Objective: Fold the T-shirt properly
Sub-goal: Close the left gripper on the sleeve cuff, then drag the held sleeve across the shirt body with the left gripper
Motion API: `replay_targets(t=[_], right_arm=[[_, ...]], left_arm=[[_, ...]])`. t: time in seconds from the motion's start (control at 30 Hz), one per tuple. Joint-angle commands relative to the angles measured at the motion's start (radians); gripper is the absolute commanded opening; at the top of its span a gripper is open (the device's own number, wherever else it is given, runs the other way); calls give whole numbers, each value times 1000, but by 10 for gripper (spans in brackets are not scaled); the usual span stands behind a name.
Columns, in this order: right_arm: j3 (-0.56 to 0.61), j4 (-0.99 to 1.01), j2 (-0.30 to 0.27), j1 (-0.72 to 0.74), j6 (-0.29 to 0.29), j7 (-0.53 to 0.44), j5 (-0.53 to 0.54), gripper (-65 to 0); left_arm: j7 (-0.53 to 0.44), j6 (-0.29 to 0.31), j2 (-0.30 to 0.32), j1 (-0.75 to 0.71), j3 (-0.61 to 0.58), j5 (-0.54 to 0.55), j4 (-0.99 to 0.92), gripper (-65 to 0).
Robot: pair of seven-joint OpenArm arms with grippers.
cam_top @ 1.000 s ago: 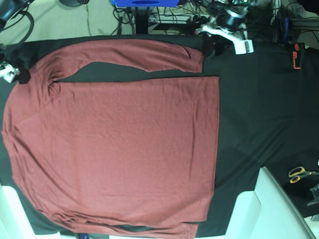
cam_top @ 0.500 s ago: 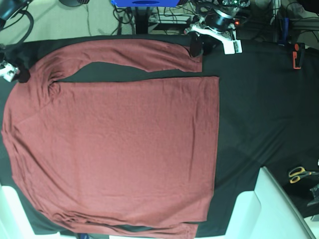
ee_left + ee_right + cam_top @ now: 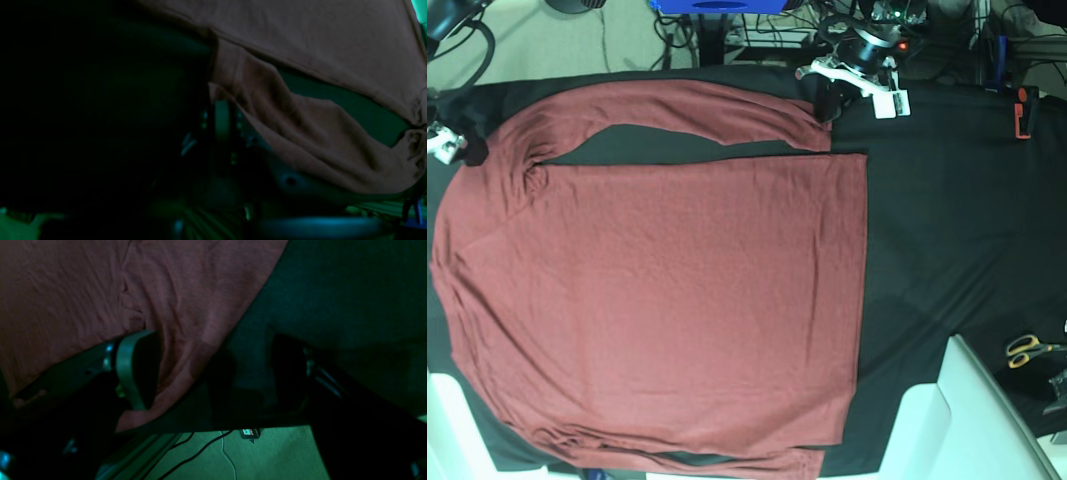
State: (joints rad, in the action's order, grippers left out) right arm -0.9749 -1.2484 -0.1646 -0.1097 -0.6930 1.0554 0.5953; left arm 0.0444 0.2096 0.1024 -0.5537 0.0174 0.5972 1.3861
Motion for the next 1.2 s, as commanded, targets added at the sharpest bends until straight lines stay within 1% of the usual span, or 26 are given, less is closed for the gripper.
replay_targets(t=[0.0, 0.03, 0.07, 0.17, 0.27, 0.4, 0.5, 0.67, 0.77, 1.17], right_arm=[[-3, -12, -19, 5, -5, -13, 16, -162], [-3, -12, -19, 5, -5, -13, 16, -162], [-2, -12, -19, 5, -5, -13, 16, -162], [-2, -12, -19, 6, -5, -13, 16, -162], [-2, -11, -19, 8, -5, -13, 16, -162], [-2, -11, -19, 8, -5, -13, 16, -162], [-2, -11, -17, 8, -5, -13, 16, -162], [-2, -11, -17, 8, -5, -13, 16, -162], [-2, -11, -17, 8, -5, -13, 16, -162], [-2, -6, -5, -15, -5, -11, 16, -162]], left_arm=[[19, -11, 0, -4, -1, 0, 49, -650], [70, -32, 0, 4, -1, 0, 83, -650], [131, -42, 0, 8, 8, 0, 120, -650], [249, -42, 0, 48, 5, 0, 230, -650], [343, -43, -2, 94, -1, 0, 330, -650], [472, -45, -3, 171, -1, 0, 405, -650], [533, -45, -5, 215, -1, 0, 442, -650], [595, -45, -40, 286, 0, 0, 479, -650], [642, -45, -77, 332, 0, 0, 480, -650], [648, -45, -195, 485, -1, -1, 459, -650]])
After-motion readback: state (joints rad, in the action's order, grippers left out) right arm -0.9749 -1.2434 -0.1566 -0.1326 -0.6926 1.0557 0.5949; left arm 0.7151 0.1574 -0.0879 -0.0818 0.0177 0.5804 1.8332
